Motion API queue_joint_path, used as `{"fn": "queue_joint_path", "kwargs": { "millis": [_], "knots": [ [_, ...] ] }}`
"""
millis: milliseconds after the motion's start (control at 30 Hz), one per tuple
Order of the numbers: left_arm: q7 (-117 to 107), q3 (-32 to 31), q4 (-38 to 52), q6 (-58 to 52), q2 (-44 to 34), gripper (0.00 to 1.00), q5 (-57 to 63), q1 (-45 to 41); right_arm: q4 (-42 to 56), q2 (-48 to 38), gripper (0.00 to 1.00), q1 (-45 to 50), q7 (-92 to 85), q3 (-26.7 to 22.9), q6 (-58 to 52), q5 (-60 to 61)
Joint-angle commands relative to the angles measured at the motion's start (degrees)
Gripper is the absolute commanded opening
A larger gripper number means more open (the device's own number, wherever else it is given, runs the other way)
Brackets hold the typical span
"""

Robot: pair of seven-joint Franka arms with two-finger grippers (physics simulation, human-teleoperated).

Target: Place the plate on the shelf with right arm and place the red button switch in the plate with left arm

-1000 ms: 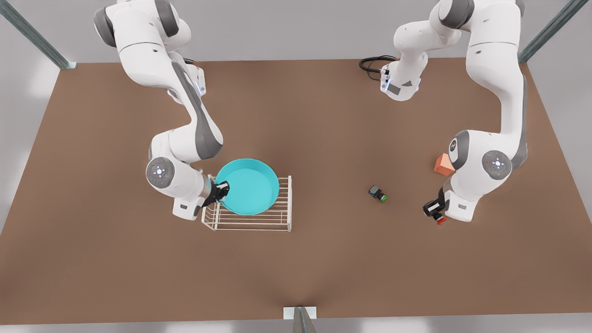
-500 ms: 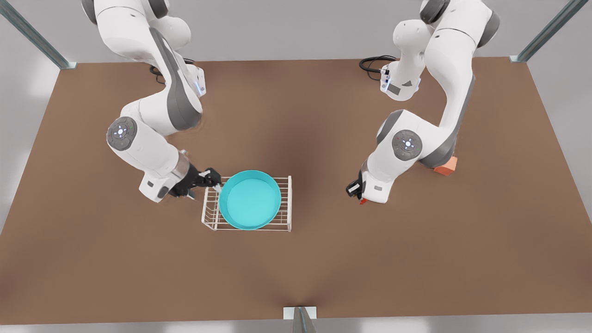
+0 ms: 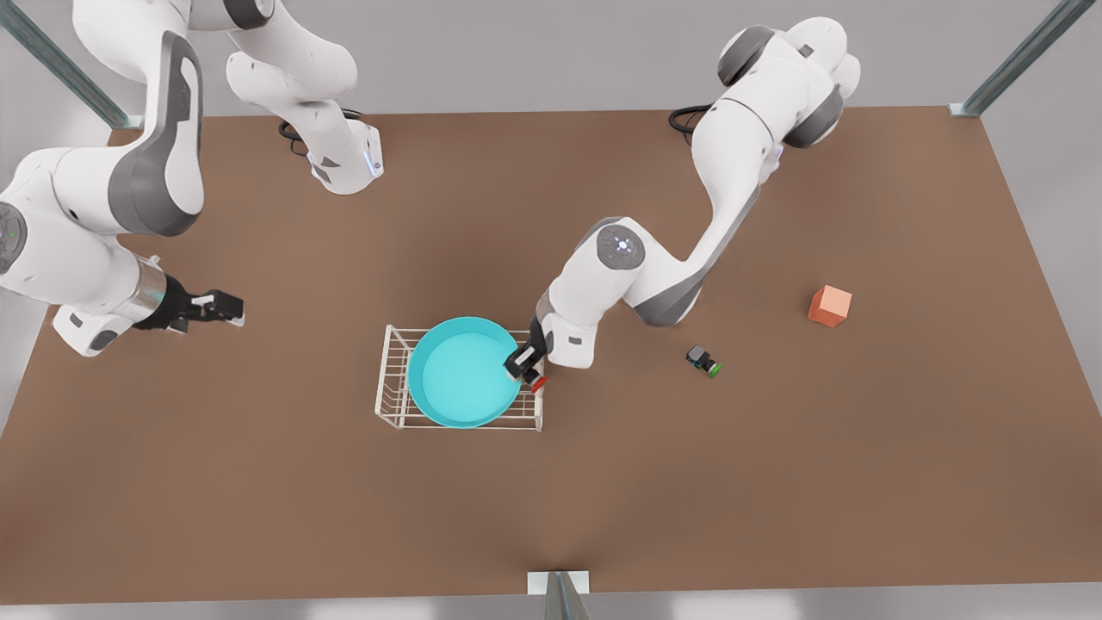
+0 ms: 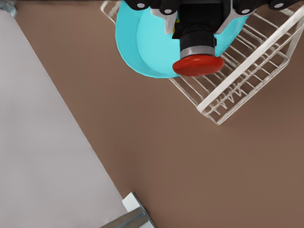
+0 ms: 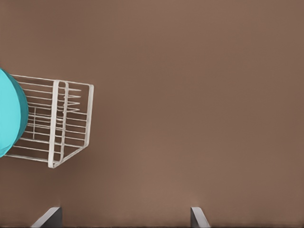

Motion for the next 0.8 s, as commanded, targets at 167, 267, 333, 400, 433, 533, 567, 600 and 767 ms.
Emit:
{"fn": "queue_joint_path", "kwargs": {
  "millis": [167,267,333,400,433,533,567,600,767],
  "knots": [
    [-33.9,4.4,3.8,9.2,3.7,0.45,0.1,-8.4,0.3,0.0,1.00,-0.1,-7.3,-0.1,-4.0,-0.4],
    [-34.6,4.6,3.8,9.1,3.6,1.00,0.1,-9.4,0.7,0.0,1.00,0.0,-7.3,-0.1,-4.0,-0.4],
    [-34.2,5.4,3.8,8.1,3.3,1.00,2.9,-9.4,0.7,0.0,1.00,0.1,-7.4,0.0,-4.0,-0.4],
    [-30.1,5.5,3.8,-1.0,2.4,1.00,3.4,-8.8,0.7,0.0,1.00,0.0,-7.4,0.0,-4.0,-0.5],
    [-19.7,4.6,3.8,-12.5,0.4,1.00,3.0,-4.5,0.7,0.0,1.00,0.1,-7.4,0.1,-4.0,-0.5],
    [24.6,-0.8,3.8,-43.1,-5.6,1.00,3.0,14.8,0.7,0.0,1.00,0.1,-7.4,0.1,-4.0,-0.4],
    [42.9,-0.7,3.6,-49.5,-7.4,1.00,6.0,20.4,0.7,0.1,1.00,0.2,-7.5,0.1,-4.0,-0.4],
    [57.6,-0.8,3.3,-53.5,-9.0,1.00,6.3,26.6,0.7,0.1,1.00,0.1,-7.5,0.1,-4.0,-0.4],
    [74.7,-0.3,2.3,-56.1,-9.7,1.00,8.7,31.4,0.7,0.5,1.00,0.2,-7.5,0.3,-4.0,-0.4]
  ]
}}
